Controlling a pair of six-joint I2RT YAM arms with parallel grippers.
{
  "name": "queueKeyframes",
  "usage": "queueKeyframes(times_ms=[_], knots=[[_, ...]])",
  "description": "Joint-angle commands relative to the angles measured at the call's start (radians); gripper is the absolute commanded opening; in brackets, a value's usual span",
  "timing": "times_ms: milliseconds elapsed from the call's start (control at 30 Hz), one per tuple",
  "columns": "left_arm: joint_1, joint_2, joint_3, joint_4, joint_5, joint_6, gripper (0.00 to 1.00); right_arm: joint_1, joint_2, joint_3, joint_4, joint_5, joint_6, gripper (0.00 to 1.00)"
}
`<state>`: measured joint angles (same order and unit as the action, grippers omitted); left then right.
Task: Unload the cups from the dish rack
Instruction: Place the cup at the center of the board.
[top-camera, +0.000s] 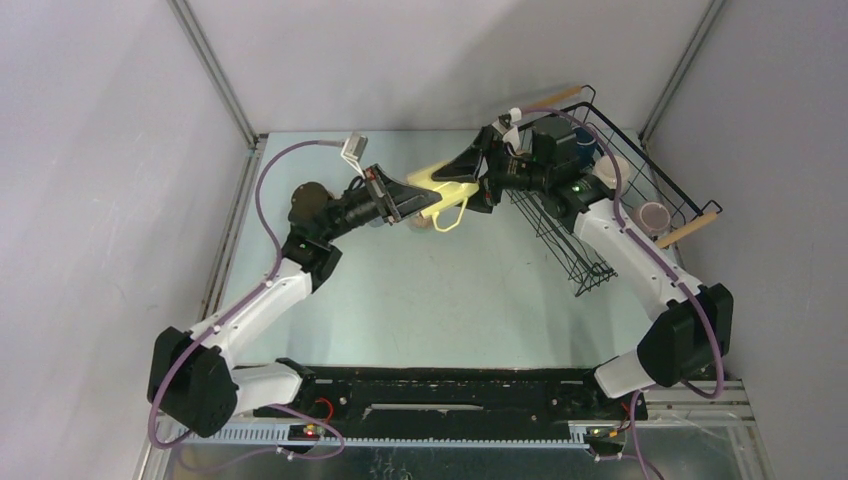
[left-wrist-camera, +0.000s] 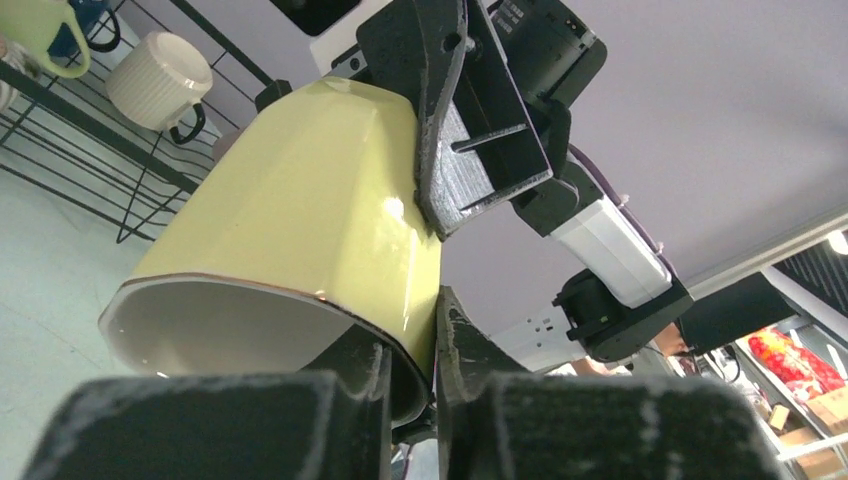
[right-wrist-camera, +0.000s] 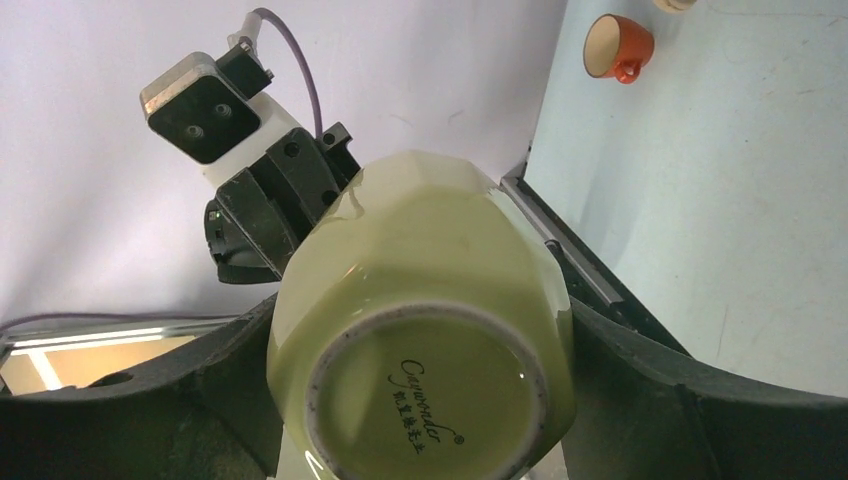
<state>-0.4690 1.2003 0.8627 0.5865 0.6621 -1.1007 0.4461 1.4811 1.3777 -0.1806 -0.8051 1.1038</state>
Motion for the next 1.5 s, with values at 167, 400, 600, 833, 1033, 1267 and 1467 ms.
queueKeyframes(times_ms=[167, 400, 600, 833, 1033, 1267, 1467], knots=[[-0.002, -0.050, -0.038, 0.013, -0.058, 0.019, 0.00, 0.024, -0.092, -0.020, 0.071, 0.037, -0.029, 0.76], [-0.002, -0.085, -0.031, -0.049, -0.086, 0.041, 0.00, 0.025, -0.114, -0.019, -0.035, 0.114, -0.120, 1.00], [0.001, -0.126, -0.015, -0.169, -0.120, 0.094, 0.00, 0.025, -0.160, -0.033, -0.106, 0.178, -0.179, 1.00], [0.021, -0.183, 0.012, -0.366, -0.155, 0.178, 0.00, 0.025, -0.225, -0.062, -0.173, 0.234, -0.237, 1.00], [0.040, -0.245, 0.099, -0.742, -0.268, 0.387, 0.00, 0.019, -0.266, -0.062, -0.240, 0.275, -0.319, 1.00], [0.049, -0.254, 0.192, -1.104, -0.496, 0.571, 0.00, 0.008, -0.293, -0.062, -0.338, 0.372, -0.413, 1.00], [0.055, -0.177, 0.250, -1.264, -0.651, 0.664, 0.00, 0.005, -0.301, -0.062, -0.368, 0.408, -0.459, 1.00]])
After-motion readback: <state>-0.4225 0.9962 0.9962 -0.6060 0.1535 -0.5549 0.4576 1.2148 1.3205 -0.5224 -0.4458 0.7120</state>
